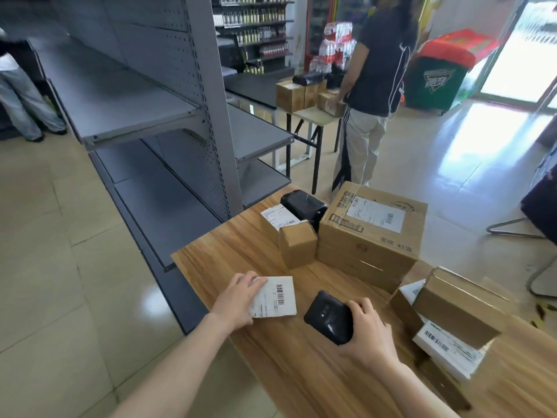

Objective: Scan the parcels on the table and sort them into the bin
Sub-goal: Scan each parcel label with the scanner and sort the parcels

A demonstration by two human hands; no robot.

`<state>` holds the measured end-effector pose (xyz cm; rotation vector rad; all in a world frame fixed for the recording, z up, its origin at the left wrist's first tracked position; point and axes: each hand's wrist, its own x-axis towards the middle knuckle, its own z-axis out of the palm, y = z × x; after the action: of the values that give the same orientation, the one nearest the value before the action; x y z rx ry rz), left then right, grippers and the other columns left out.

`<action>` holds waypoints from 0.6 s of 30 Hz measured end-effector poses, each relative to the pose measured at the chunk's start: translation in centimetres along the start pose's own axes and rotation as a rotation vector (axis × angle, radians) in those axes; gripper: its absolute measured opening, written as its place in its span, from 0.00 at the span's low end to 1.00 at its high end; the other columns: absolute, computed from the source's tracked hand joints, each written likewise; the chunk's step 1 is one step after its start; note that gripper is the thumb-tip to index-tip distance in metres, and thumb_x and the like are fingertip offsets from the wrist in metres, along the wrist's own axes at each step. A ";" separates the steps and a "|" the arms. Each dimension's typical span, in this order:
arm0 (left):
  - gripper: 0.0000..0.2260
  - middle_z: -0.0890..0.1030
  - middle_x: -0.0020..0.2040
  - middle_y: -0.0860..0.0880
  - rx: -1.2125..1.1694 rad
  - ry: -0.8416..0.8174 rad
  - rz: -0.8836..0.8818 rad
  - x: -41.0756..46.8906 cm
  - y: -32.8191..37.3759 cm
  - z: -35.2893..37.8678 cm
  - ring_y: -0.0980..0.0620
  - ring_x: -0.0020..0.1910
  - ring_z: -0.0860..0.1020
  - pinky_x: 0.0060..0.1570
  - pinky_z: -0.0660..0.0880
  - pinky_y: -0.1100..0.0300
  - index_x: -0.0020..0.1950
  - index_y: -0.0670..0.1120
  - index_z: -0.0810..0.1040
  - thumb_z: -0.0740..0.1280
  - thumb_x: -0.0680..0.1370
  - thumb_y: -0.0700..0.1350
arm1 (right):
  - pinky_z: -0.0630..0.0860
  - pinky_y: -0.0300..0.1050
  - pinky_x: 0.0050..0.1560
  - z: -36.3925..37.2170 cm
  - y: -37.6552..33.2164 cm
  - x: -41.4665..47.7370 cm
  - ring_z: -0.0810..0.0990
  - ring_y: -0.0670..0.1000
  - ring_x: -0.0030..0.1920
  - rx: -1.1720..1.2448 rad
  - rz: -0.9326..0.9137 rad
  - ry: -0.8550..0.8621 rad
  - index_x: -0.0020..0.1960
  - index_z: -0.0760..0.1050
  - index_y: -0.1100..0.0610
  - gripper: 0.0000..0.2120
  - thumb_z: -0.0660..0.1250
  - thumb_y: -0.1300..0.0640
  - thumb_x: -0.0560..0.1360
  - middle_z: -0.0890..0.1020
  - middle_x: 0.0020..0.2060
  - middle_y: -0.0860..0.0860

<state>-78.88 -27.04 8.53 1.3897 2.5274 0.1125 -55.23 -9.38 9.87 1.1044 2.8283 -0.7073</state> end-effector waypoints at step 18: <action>0.44 0.62 0.71 0.53 -0.083 -0.146 0.474 3.0 13.1 4.7 0.49 0.68 0.61 0.69 0.65 0.56 0.76 0.53 0.61 0.79 0.64 0.49 | 0.72 0.50 0.54 1.2 8.0 -13.0 0.74 0.50 0.58 0.320 0.619 0.276 0.69 0.67 0.51 0.40 0.75 0.49 0.59 0.66 0.58 0.45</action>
<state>-68.47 -17.69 5.93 1.8589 2.0123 0.1911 -40.43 -13.00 7.98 2.1336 2.3585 -1.0118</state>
